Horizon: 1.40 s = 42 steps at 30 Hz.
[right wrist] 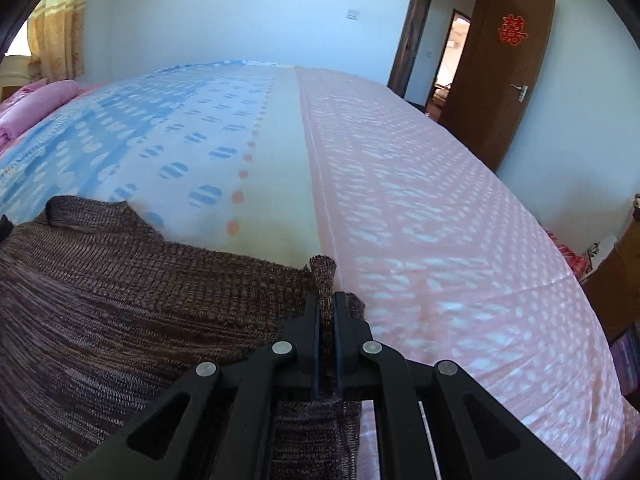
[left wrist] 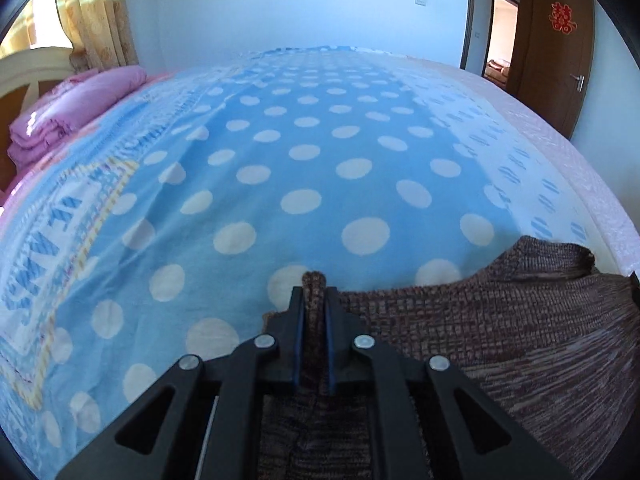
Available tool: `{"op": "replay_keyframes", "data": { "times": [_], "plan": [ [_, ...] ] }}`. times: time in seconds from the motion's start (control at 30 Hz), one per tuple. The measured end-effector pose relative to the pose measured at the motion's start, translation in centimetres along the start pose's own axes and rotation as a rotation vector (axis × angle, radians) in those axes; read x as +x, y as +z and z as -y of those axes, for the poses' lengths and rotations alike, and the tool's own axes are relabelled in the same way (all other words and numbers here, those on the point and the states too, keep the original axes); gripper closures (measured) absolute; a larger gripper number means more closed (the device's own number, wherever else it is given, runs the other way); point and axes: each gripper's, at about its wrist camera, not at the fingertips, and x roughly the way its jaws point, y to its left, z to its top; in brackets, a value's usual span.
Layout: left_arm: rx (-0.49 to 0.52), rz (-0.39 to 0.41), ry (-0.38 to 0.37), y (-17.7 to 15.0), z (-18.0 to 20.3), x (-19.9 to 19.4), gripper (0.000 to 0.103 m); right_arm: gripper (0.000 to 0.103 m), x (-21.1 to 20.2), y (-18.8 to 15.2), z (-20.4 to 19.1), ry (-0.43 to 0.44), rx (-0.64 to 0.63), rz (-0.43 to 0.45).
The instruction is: Fold small clothes
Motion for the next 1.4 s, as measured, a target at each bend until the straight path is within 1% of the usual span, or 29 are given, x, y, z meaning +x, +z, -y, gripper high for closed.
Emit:
{"op": "replay_keyframes", "data": {
  "times": [0.07, 0.13, 0.17, 0.2, 0.23, 0.27, 0.3, 0.33, 0.4, 0.43, 0.5, 0.53, 0.63, 0.7, 0.77, 0.8, 0.83, 0.87, 0.9, 0.93, 0.97, 1.03, 1.1, 1.13, 1.2, 1.23, 1.33, 1.37, 1.4],
  "plan": [
    [0.012, -0.021, 0.012, 0.0, 0.1, 0.3, 0.089, 0.098, 0.7, 0.0, -0.6, -0.036, -0.028, -0.038],
    [0.004, -0.024, -0.004, 0.1, -0.3, 0.0, 0.087, 0.096, 0.8, 0.2, -0.7, -0.051, -0.036, -0.052],
    [0.006, -0.035, -0.011, 0.0, -0.7, -0.5, 0.082, 0.094, 0.5, 0.2, -0.4, -0.040, -0.028, -0.050],
    [0.007, -0.044, -0.022, -0.1, -1.2, -1.4, 0.074, 0.092, -0.3, 0.1, 0.5, -0.016, 0.007, -0.040],
    [0.007, -0.043, -0.031, -0.1, -1.4, -1.9, 0.065, 0.091, -1.3, -0.2, 1.7, -0.008, 0.058, -0.018],
    [0.005, -0.022, -0.054, -0.6, -2.0, -3.6, 0.061, 0.090, -2.8, -0.6, 3.0, -0.016, 0.117, 0.013],
    [0.005, -0.001, -0.073, -1.1, -2.4, -4.8, 0.051, 0.083, -4.8, -1.4, 4.6, -0.011, 0.176, 0.053],
    [0.010, 0.027, -0.096, -2.1, -3.1, -6.7, 0.046, 0.062, -6.1, -2.1, 5.5, 0.010, 0.204, 0.073],
    [0.016, 0.043, -0.108, -3.7, -3.9, -8.8, 0.046, 0.039, -9.8, -4.7, 7.7, 0.076, 0.277, 0.109],
    [0.012, 0.046, -0.116, -4.8, -4.3, -9.8, 0.046, 0.039, -11.0, -5.9, 8.2, 0.102, 0.303, 0.111],
    [-0.019, 0.055, -0.149, -7.5, -4.9, -11.9, 0.046, 0.039, -12.7, -8.2, 8.5, 0.159, 0.332, 0.085],
    [-0.029, 0.052, -0.158, -8.2, -4.9, -12.3, 0.046, 0.039, -13.4, -9.7, 8.5, 0.193, 0.340, 0.060],
    [-0.048, 0.047, -0.155, -10.9, -4.4, -13.6, 0.046, 0.039, -14.0, -12.0, 7.5, 0.252, 0.341, 0.014],
    [-0.077, 0.007, -0.190, -12.5, -4.0, -13.6, 0.046, 0.039, -14.1, -13.1, 6.5, 0.267, 0.341, -0.007],
    [-0.083, -0.030, -0.180, -13.4, -3.3, -13.0, 0.046, 0.039, -13.2, -13.9, 5.3, 0.277, 0.334, -0.054],
    [-0.078, -0.035, -0.173, -13.8, -3.0, -12.9, 0.046, 0.047, -12.9, -14.6, 4.7, 0.269, 0.327, -0.073],
    [-0.067, -0.043, -0.161, -14.2, -2.7, -12.6, 0.046, 0.063, -12.3, -14.8, 4.0, 0.270, 0.317, -0.101],
    [-0.048, -0.051, -0.138, -14.5, -2.3, -12.4, 0.046, 0.066, -12.2, -15.1, 3.3, 0.251, 0.296, -0.103],
    [-0.030, -0.053, -0.111, -14.7, -2.1, -12.3, 0.046, 0.073, -12.6, -15.1, 2.6, 0.226, 0.262, -0.081],
    [-0.012, -0.048, -0.090, -14.9, -1.9, -12.3, 0.046, 0.093, -12.6, -14.9, 2.2, 0.231, 0.245, -0.080],
    [0.005, -0.042, -0.071, -15.1, -1.8, -12.2, 0.047, 0.093, -12.9, -14.9, 2.0, 0.231, 0.242, -0.084],
    [0.012, -0.034, -0.057, -15.3, -2.2, -12.3, 0.054, 0.095, -13.5, -15.1, 2.0, 0.251, 0.233, -0.092],
    [0.027, -0.032, -0.040, -15.5, -2.7, -12.4, 0.073, 0.095, -14.4, -15.9, 1.9, 0.226, 0.192, -0.096],
    [0.044, -0.030, -0.034, -15.8, -2.9, -12.4, 0.073, 0.095, -14.5, -16.5, 2.3, 0.224, 0.197, -0.099],
    [0.048, -0.027, -0.052, -16.2, -3.5, -12.8, 0.073, 0.096, -14.5, -17.7, 3.5, 0.258, 0.244, -0.099],
    [0.040, -0.032, -0.066, -16.1, -3.8, -12.8, 0.071, 0.096, -14.4, -17.5, 3.7, 0.269, 0.255, -0.099],
    [0.002, -0.029, -0.103, -15.5, -5.0, -13.6, 0.070, 0.095, -14.3, -17.0, 4.6, 0.307, 0.294, -0.117],
    [-0.006, -0.017, -0.120, -15.1, -5.3, -14.1, 0.068, 0.095, -14.5, -16.9, 5.3, 0.315, 0.324, -0.120],
    [-0.010, -0.005, -0.129, -14.8, -5.4, -14.4, 0.061, 0.093, -14.8, -16.5, 5.9, 0.306, 0.346, -0.112]
  ]
}}
